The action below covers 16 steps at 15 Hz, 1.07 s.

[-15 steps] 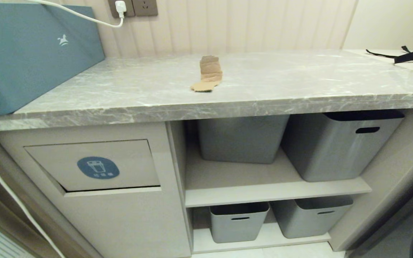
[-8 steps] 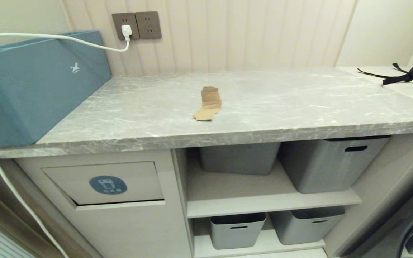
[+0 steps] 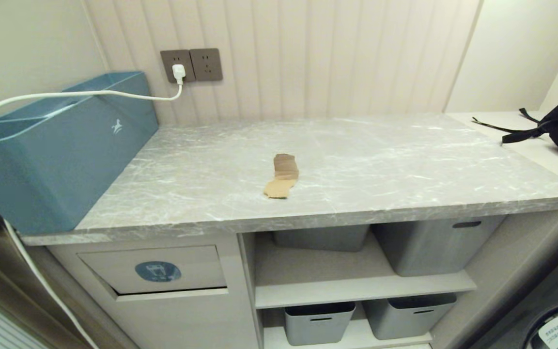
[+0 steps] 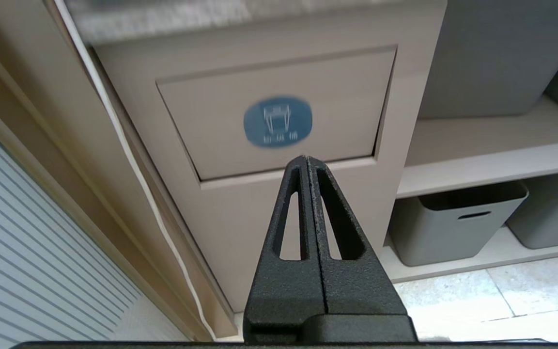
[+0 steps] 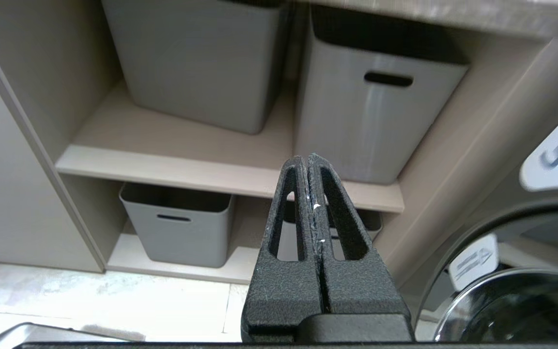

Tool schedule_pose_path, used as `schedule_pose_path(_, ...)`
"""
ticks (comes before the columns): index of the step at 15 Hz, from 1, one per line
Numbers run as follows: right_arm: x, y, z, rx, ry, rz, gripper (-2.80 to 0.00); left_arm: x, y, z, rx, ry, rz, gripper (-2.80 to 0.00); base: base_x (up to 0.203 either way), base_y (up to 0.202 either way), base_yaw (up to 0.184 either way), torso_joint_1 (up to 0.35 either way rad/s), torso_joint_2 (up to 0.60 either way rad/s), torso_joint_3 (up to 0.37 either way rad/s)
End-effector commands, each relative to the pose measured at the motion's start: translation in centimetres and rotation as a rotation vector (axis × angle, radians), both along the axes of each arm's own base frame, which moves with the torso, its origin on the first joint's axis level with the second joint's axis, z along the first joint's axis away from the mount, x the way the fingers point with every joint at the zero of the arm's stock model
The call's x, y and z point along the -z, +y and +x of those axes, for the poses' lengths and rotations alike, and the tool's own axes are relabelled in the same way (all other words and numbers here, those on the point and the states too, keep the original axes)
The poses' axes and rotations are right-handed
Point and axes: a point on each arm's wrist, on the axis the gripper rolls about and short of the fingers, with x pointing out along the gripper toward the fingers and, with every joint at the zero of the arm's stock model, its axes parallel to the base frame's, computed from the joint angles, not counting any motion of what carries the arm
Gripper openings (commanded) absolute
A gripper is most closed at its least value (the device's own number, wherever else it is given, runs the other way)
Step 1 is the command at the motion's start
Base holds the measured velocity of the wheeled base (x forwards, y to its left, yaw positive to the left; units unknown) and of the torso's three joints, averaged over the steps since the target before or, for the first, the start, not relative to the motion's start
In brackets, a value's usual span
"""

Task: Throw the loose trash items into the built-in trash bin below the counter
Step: Pick up the garbage

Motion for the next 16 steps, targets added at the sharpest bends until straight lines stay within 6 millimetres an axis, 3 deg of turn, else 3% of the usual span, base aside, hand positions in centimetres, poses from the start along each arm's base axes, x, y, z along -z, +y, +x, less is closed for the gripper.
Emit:
schedule_pose_path(1,0.0,0.0,0.0,-0.001,0.001,0.001,-2.80,0.0,0.0,0.0,0.002,0.001,0.000,-2.80,0.000,0.000,0.000,0.235,-0.51,-0.279)
schedule_pose_path(5,0.0,0.0,0.0,-0.001,0.002,0.009,-2.80,-0.9,-0.1,-0.2,0.036,-0.029,0.018,-2.80,0.000,0.000,0.000,0.096,-0.21,-0.116)
schedule_pose_path(7,0.0,0.0,0.0,-0.001,0.002,0.009,-2.80,-4.0,-0.2,-0.4,0.094,-0.055,0.017,-2.80,0.000,0.000,0.000,0.011,-0.02,-0.010)
schedule_pose_path(9,0.0,0.0,0.0,-0.001,0.002,0.009,-2.80,-7.7,-0.4,1.4,0.207,0.015,0.005,-2.80,0.000,0.000,0.000,0.000,0.00,0.000)
schedule_pose_path(12,0.0,0.0,0.0,-0.001,0.002,0.011,-2.80,-13.6,-1.0,7.5,0.422,0.120,-0.022,-2.80,0.000,0.000,0.000,0.000,0.00,0.000)
schedule_pose_path(15,0.0,0.0,0.0,-0.001,0.002,0.011,-2.80,-18.1,-2.8,16.7,0.616,0.149,-0.025,-2.80,0.000,0.000,0.000,0.000,0.00,0.000)
schedule_pose_path(16,0.0,0.0,0.0,-0.001,0.002,0.011,-2.80,-19.1,-4.4,19.8,0.686,0.149,-0.020,0.00,0.000,0.000,0.000,0.000,0.00,0.000)
